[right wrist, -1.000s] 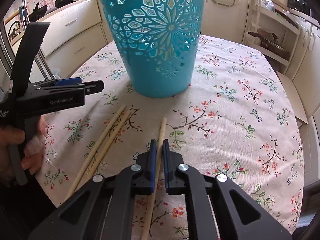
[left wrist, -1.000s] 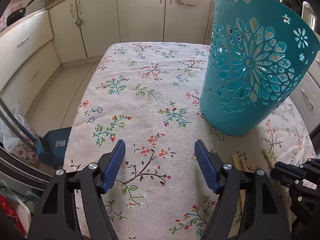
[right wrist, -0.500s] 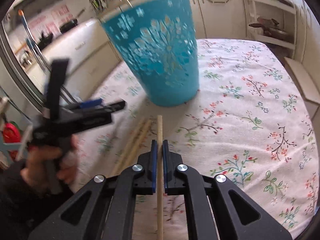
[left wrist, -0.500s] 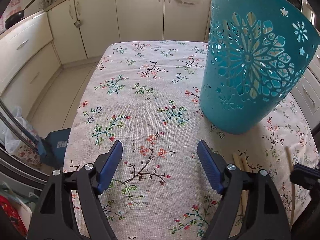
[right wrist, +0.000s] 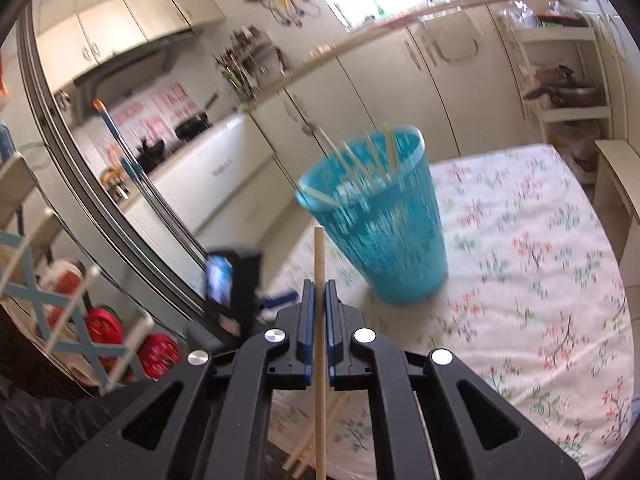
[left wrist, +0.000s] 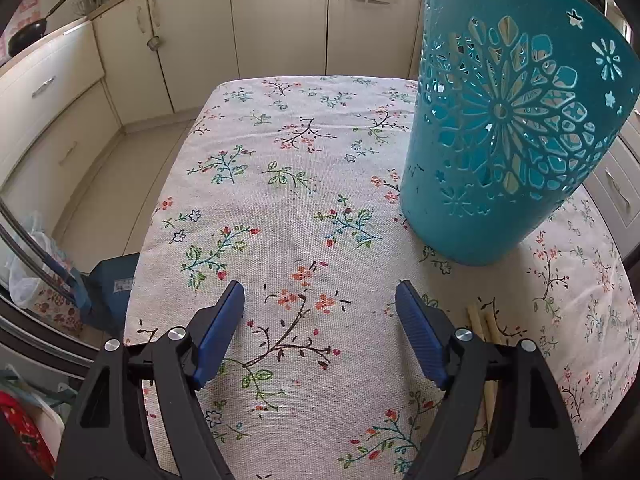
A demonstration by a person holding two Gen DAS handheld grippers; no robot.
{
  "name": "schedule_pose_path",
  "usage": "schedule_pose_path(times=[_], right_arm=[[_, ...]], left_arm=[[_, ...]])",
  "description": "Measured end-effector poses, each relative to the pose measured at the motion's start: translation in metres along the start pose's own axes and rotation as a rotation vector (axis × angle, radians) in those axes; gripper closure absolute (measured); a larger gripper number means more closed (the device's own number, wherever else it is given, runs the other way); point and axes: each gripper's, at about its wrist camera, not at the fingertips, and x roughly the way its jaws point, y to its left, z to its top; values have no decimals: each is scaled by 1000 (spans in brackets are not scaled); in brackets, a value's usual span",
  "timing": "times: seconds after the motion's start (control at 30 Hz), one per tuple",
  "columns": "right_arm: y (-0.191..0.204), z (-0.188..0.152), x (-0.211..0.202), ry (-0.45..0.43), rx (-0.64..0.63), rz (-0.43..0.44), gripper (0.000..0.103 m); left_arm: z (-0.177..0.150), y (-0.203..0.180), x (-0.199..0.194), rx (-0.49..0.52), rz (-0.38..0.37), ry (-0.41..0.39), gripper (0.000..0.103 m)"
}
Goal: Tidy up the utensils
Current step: 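Lift the chopstick with the right tool over the teal basket and release, then move the right tool back down to the remaining chopsticks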
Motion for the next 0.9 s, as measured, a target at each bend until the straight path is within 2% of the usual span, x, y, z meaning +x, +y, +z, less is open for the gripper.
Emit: schedule_pose_path(times=[0.13, 0.27, 0.4, 0.53, 0.7, 0.9], right_arm=[[11, 33, -16, -92, -9, 54, 97], [25, 74, -21, -232, -43, 45, 97], [34, 107, -12, -383, -67, -36, 97], [30, 125, 19, -492, -71, -171, 97], [19, 114, 61, -516, -109, -334, 97], [7, 84, 82, -414, -131, -361, 95]], left_arm=[[0, -1, 1, 2, 1, 3, 29], [0, -1, 1, 1, 2, 3, 29], [0, -1, 1, -3, 1, 3, 29], [0, -1, 1, -7, -1, 2, 29], [0, 0, 0, -7, -6, -1, 28], [0, 1, 0, -6, -8, -4, 27]])
